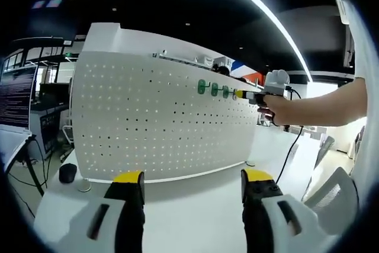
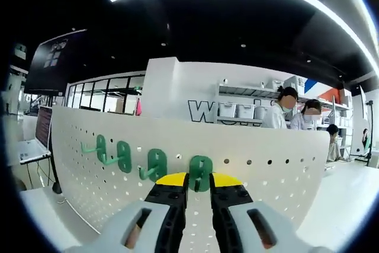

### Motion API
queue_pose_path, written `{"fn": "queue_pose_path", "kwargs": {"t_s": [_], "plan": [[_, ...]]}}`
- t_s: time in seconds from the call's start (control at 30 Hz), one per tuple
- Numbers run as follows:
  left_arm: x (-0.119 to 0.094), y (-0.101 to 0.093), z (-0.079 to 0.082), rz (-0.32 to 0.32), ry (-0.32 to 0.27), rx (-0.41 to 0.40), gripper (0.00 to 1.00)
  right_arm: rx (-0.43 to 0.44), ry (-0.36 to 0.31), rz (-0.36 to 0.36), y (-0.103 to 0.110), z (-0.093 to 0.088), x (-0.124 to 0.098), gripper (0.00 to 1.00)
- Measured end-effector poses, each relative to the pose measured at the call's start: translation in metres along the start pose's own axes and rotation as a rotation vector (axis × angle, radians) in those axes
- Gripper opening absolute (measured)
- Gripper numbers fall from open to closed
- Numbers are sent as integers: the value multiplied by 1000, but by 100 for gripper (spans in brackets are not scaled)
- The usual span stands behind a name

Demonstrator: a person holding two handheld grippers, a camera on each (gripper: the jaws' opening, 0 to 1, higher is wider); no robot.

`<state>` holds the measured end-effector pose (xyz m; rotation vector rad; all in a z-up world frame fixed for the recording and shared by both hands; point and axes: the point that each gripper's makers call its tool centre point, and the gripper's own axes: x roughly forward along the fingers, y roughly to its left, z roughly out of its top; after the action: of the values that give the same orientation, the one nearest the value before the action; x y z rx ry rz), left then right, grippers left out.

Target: Insert the hook assembly into the mounting plate slot until the hook locks in place.

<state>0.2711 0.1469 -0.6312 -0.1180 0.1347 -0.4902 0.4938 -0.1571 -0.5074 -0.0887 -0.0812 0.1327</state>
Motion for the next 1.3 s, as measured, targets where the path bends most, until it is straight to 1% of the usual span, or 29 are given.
{"fn": "queue_pose_path", "kwargs": {"t_s": [0.13,0.33,0.57,0.67,0.77,0.8,0.97,1.0,1.07,1.3], "plan": [[1,-1,0,-4,2,3,68,10,10,1,1,-3,0,13],[0,1,0,2,-1,3,68,10,8,5,0,-2,0,13],[1,2,1,5,-5,3,68,29,13,44,3,-7,-7,13],[0,2,1,7,-6,3,68,21,18,58,4,-10,-11,14],[0,1,1,2,-8,-13,68,48,10,89,6,-10,-16,17],[0,1,1,0,-10,-13,68,64,3,112,8,-10,-18,19],[0,-1,2,-6,-13,-7,68,158,-10,159,10,-11,-26,25],[0,-1,2,-6,-12,-6,68,150,-12,156,9,-11,-27,25],[0,-1,3,-7,-16,-9,68,166,-24,173,12,-9,-29,26],[0,-1,3,-7,-21,-4,68,161,-13,173,12,-10,-29,25]]}}
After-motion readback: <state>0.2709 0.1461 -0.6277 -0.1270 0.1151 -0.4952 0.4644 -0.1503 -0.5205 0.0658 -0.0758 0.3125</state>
